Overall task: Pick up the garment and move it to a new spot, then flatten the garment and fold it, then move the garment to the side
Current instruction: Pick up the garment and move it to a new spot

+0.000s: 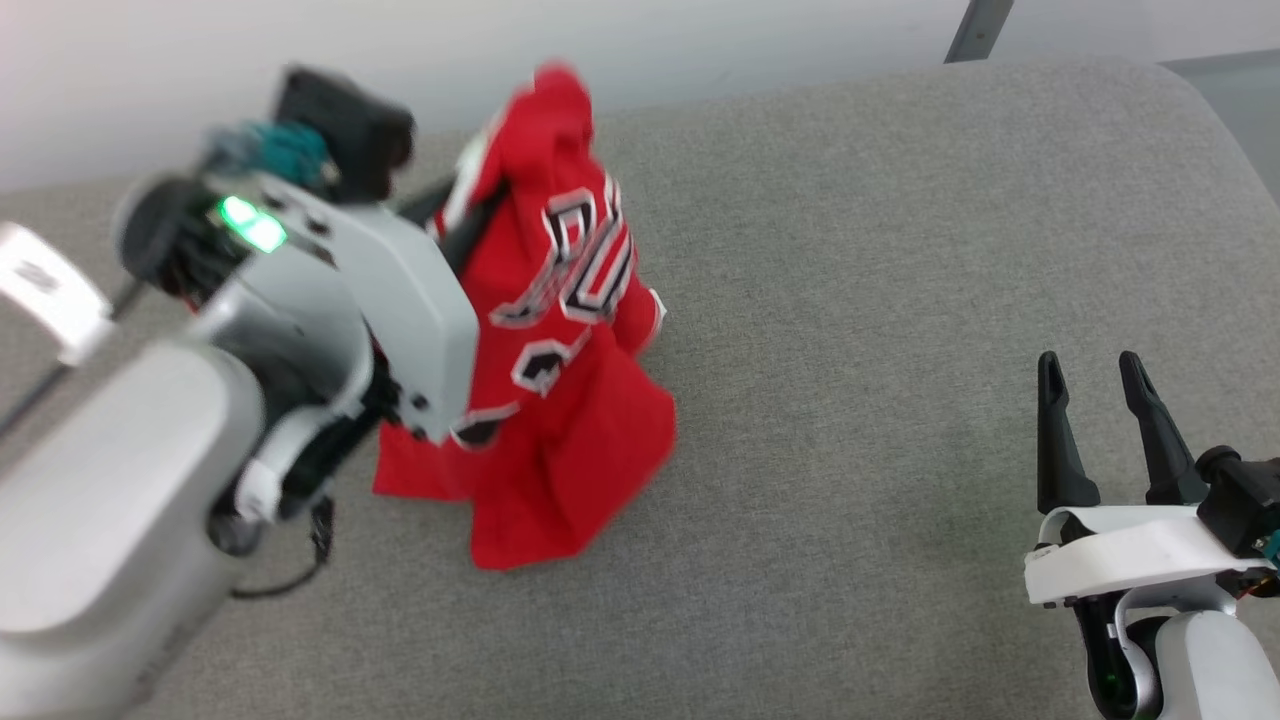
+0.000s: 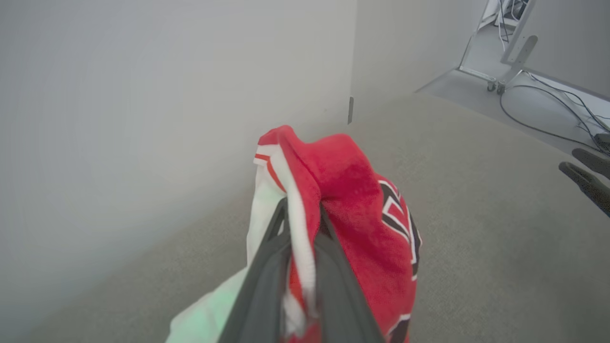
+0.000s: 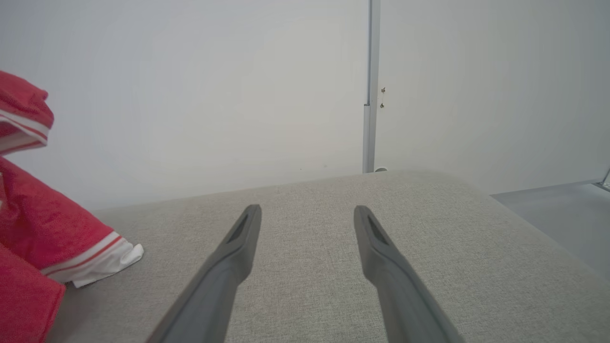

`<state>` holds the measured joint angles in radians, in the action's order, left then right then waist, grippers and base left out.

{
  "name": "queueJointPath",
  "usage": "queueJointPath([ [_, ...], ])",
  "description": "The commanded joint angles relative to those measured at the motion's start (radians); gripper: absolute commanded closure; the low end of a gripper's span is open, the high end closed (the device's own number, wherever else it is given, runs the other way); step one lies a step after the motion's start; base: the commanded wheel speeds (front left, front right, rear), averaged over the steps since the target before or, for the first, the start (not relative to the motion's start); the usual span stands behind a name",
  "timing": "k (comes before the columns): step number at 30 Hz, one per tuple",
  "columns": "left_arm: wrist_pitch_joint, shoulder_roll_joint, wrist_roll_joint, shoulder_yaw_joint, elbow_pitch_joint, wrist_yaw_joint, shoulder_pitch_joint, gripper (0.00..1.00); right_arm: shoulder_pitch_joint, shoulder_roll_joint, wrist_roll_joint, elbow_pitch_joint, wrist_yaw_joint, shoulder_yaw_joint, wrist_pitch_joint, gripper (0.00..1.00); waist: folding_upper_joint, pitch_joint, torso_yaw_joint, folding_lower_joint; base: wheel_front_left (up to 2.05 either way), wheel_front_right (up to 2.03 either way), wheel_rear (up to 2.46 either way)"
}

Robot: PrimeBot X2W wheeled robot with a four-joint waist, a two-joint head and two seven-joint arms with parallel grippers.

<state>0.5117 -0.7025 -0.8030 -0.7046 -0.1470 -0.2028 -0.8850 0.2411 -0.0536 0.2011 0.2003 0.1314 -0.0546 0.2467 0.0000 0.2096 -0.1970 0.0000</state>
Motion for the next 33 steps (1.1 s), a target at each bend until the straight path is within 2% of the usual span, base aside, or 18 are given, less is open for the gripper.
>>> queueJointPath([
  [1, 0.004, 0.009, -0.009, -0.011, 0.016, -0.003, 0.026, 1.00, 0.014, 0.003, 0.008, 0.006, -0.001, 0.004, 0.005, 0.00, 0.0000, 0.007, -0.005, 0.0000, 0.00, 0.00, 0.00],
  [12, 0.008, 0.096, -0.069, -0.097, 0.233, 0.034, 0.140, 1.00, 0.038, 0.004, 0.030, 0.045, -0.001, 0.032, 0.018, 0.00, 0.0000, 0.019, -0.008, 0.0000, 0.00, 0.00, 0.00],
  [22, -0.018, 0.171, -0.089, -0.152, 0.428, 0.092, 0.185, 1.00, 0.044, 0.004, 0.036, 0.061, -0.001, 0.047, 0.019, 0.00, 0.0000, 0.016, -0.006, 0.0000, 0.00, 0.00, 0.00],
  [24, -0.028, 0.181, -0.098, -0.148, 0.453, 0.108, 0.176, 0.83, 0.043, 0.004, 0.034, 0.064, -0.001, 0.047, 0.019, 0.00, 0.0000, 0.010, -0.003, 0.0000, 0.00, 0.00, 0.00],
  [26, -0.040, 0.185, -0.103, -0.142, 0.470, 0.124, 0.163, 0.56, 0.037, 0.004, 0.028, 0.066, -0.001, 0.046, 0.020, 0.00, 0.0000, -0.002, 0.003, 0.0000, 0.00, 0.00, 0.00],
  [27, -0.045, 0.187, -0.111, -0.137, 0.475, 0.131, 0.158, 0.09, 0.032, 0.004, 0.025, 0.068, -0.001, 0.046, 0.020, 0.00, 0.0000, -0.010, 0.006, 0.0000, 0.00, 0.00, 0.00],
  [28, -0.046, 0.187, -0.113, -0.134, 0.477, 0.138, 0.154, 0.00, 0.027, 0.004, 0.023, 0.070, -0.001, 0.046, 0.020, 0.00, 0.0000, -0.018, 0.009, 0.0000, 0.00, 0.00, 0.00],
  [33, -0.055, 0.173, -0.135, -0.112, 0.470, 0.158, 0.147, 0.00, 0.010, 0.004, 0.012, 0.077, -0.001, 0.043, 0.020, 0.00, 0.0000, -0.054, 0.028, 0.0000, 0.00, 0.00, 0.00],
])
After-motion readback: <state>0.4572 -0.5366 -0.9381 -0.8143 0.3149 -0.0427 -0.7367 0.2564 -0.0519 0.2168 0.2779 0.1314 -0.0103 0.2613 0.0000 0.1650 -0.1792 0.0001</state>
